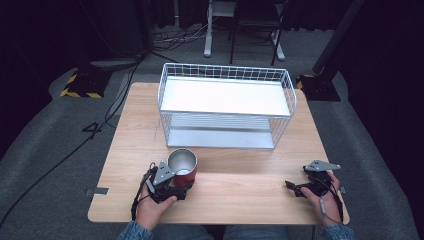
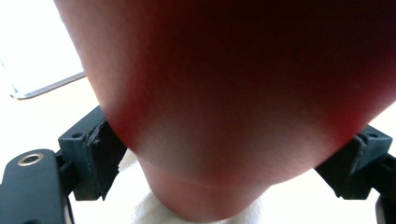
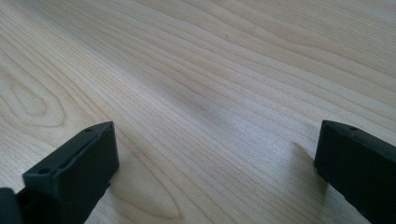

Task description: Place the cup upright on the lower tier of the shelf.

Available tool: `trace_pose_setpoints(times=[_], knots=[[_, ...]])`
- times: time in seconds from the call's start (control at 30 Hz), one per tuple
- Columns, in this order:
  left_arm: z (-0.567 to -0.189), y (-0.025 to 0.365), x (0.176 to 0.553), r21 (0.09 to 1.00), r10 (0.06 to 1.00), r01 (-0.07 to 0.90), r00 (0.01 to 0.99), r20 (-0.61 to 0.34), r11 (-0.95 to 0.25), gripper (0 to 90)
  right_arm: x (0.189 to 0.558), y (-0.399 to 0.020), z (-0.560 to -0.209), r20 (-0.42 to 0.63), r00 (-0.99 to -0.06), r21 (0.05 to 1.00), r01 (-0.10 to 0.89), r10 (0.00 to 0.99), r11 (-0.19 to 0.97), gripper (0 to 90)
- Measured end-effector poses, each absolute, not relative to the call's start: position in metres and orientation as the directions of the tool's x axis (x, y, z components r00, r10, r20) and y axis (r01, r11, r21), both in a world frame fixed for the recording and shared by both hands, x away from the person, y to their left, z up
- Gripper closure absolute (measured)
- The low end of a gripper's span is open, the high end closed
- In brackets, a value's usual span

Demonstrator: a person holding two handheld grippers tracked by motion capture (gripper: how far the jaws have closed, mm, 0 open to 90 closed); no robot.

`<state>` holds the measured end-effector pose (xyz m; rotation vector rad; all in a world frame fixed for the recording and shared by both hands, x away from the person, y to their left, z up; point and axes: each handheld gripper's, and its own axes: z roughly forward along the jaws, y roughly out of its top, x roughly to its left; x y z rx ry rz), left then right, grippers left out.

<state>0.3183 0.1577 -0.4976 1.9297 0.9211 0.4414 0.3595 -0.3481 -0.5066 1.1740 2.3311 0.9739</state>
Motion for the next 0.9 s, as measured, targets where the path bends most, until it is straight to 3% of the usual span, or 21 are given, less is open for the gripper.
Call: trace_pose_setpoints(times=[0.37,0.9], knots=[[-0.500,0.146,0.323,0.860,0.787,0.435,0.614,-0.066,-0.268,14.2,0.360,-0.349,-0.507,-0.005,-0.589,0.713,0.565,0.808,0.416,0.2],[-0.496,0.146,0.322,0.850,0.773,0.425,0.634,-0.035,-0.311,16.1,0.360,-0.349,-0.507,-0.004,-0.585,0.713,0.567,0.811,0.413,0.2]])
